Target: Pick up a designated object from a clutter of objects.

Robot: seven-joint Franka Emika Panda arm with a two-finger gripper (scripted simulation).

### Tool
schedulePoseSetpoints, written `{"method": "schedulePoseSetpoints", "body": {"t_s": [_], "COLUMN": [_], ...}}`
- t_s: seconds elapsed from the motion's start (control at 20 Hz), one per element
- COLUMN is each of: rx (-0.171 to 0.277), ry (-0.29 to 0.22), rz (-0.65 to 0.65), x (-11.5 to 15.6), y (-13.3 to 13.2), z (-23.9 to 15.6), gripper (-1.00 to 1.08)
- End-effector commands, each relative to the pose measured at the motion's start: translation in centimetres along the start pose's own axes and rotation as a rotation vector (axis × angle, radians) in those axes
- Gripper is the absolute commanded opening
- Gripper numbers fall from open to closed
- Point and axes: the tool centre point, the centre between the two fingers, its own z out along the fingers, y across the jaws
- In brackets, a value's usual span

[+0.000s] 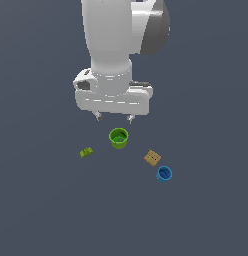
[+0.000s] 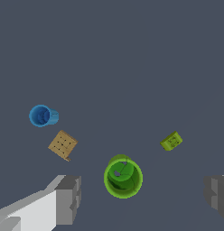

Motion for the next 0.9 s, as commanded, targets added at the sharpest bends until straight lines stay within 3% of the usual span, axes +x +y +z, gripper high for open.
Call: {"method": "schedulePoseSetpoints", "body": {"t_s": [0.0,0.4,0.85], "rx": [0.007,0.021,-0.003], "ry": [-0.007,-0.034,-0.053], "rz": [0.07,0.397,0.751], "x": [0.3,0.7,-1.2], "y": [1.1,6.6,13.2], "z": [1.9,10.7,19.7], "gripper": [1.0,1.0,1.0]}}
